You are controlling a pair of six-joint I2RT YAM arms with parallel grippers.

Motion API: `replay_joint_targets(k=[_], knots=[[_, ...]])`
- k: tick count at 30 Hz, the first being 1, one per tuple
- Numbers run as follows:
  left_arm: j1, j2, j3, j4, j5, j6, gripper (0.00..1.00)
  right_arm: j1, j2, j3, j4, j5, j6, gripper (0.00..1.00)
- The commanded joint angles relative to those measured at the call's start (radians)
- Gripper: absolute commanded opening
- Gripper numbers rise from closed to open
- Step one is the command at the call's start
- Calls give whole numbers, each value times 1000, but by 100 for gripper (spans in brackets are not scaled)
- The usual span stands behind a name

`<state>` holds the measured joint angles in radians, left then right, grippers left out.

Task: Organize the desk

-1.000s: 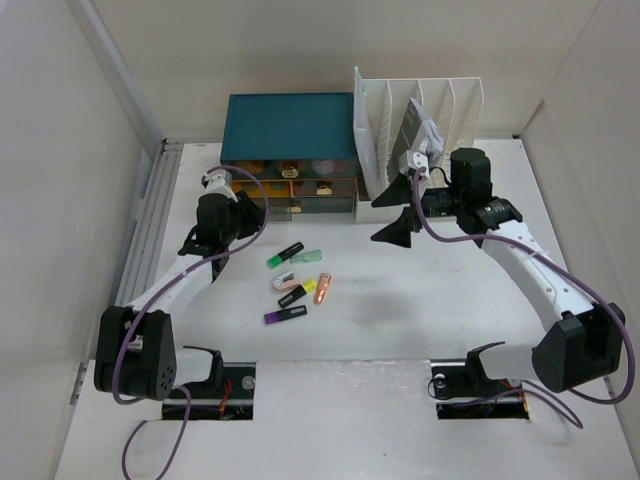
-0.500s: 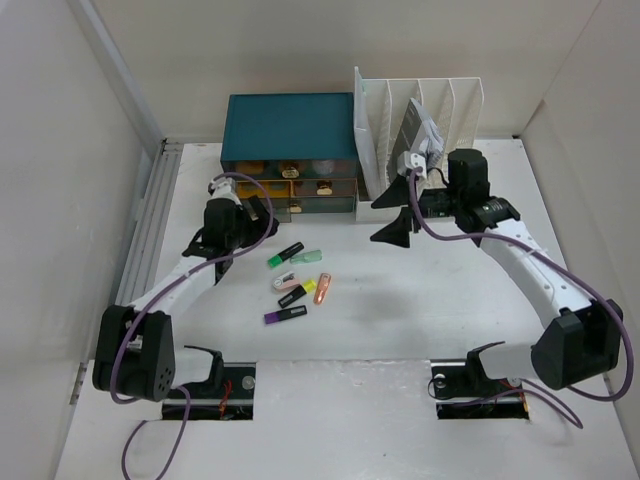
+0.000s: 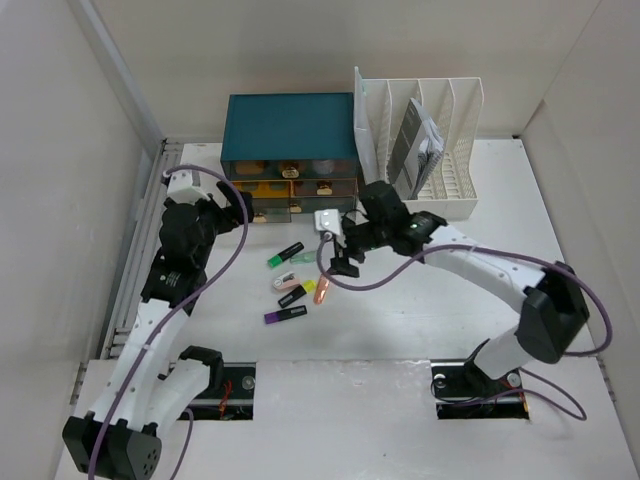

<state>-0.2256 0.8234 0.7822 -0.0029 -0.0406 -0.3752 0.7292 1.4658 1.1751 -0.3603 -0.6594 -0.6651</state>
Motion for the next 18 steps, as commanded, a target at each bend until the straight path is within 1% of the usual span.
replay_joint_targets(k=[1,4,7,9,13,17,18], knots=[[-3,-10,-6,-19,-169,53,99,44,92,92,-29,80,-143,81],[26,-32,-6,-43,-170,35,99,79,191,135,-29,89,-177,81],[26,-76,3,-54,-231,15,99,102,289,208,-20,101,-186,80],[26,-133,-6,-65,-255,6,99,116,348,254,-20,112,-195,80],[26,-223,-24,-75,-343,-5,99,165,425,313,-31,138,-206,80],[26,-257,-24,-75,-352,-14,99,219,510,366,-68,147,-206,79],[26,-257,-24,-84,-352,-14,97,219,524,367,-68,147,-206,79]])
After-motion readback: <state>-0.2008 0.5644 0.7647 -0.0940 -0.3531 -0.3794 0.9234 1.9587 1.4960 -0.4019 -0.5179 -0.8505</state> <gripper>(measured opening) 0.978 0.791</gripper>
